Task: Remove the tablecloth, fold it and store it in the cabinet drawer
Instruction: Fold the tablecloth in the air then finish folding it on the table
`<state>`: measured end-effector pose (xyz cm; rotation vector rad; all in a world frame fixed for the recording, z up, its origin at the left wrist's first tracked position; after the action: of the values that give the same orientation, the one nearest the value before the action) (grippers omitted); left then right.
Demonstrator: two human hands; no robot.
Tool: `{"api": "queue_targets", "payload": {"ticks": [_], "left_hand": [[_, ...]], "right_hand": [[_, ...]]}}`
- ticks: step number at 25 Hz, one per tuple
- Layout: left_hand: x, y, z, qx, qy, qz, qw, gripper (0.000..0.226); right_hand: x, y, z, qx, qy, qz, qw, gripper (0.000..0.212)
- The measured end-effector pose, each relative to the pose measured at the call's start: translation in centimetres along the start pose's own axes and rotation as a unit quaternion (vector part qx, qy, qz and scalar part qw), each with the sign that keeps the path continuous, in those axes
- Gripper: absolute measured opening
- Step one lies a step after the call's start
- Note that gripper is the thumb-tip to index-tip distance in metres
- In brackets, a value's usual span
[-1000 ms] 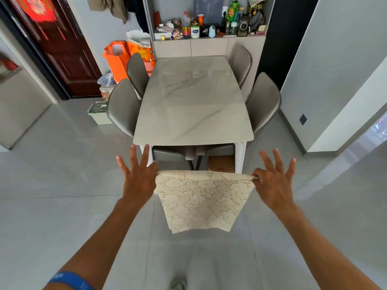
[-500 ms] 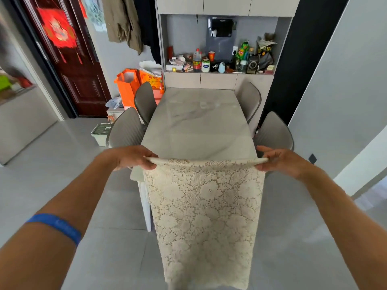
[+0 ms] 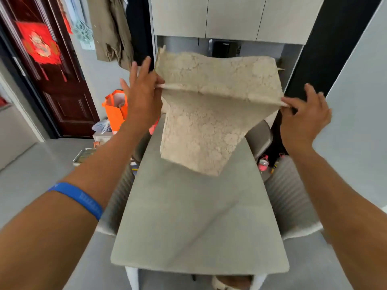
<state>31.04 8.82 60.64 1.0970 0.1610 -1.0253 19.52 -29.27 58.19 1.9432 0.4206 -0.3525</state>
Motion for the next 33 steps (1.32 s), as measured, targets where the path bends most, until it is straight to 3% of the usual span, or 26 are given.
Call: {"api": "queue_targets", "payload": {"ticks": [3, 6, 8, 11, 13, 15, 17, 25, 30, 33], "left_hand": [[4.0, -0.3, -3.0, 0.022, 0.049, -0.027, 0.998, 0.019], [10.4, -5.0, -8.1, -0.008, 0.059, -0.102, 0.993, 0.016], [15.3, -12.9, -12.8, -0.051, 0.08, -0.191, 0.977, 0.016], [21.8, -29.1, -20.7, -0.161, 0.178, -0.411, 0.88, 0.049], [23.1, -36.3, -23.6, -0.219, 0.203, -0.474, 0.829, 0.056], [23.8, -38.1, -23.9, -0.235, 0.197, -0.489, 0.817, 0.057], [24.9, -36.8, -23.2, -0.221, 0.197, -0.483, 0.824, 0.056], [33.1, -30.2, -23.3, -0.296, 0.175, -0.451, 0.824, 0.049], [41.7, -26.5, -24.9, -0.29, 0.191, -0.456, 0.82, 0.043], [46.1, -23.8, -26.4, -0.254, 0.269, -0.437, 0.82, 0.03]], "right_hand": [[5.1, -2.1, 1.4, -0.031, -0.005, -0.052, 0.998, 0.02], [10.6, -7.3, 4.6, -0.042, 0.015, -0.12, 0.992, 0.015], [13.6, -14.4, 7.3, -0.061, -0.021, -0.229, 0.971, 0.021], [15.6, -29.7, 14.1, 0.008, -0.12, -0.469, 0.875, 0.053], [14.3, -37.4, 17.5, 0.073, -0.195, -0.541, 0.815, 0.063], [13.8, -40.8, 18.5, 0.144, -0.184, -0.571, 0.787, 0.06], [15.1, -40.4, 18.1, 0.169, -0.149, -0.58, 0.782, 0.053], [29.5, -36.4, 17.2, 0.129, -0.034, -0.619, 0.774, 0.043], [40.8, -35.4, 17.2, 0.073, 0.014, -0.656, 0.751, 0.045], [46.4, -34.6, 16.4, 0.023, 0.025, -0.637, 0.77, 0.044]]}}
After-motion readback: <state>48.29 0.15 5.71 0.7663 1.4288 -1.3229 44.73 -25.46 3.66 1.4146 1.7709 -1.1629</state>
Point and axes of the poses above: each hand's wrist, its own y-axis towards the middle knuckle, its own x-axis out of the palm, z = x × y, the point moved 8 cm from there along y, towards the middle knuckle, and after that the axes turned 8 degrees about -x, right-handed, at the moved point
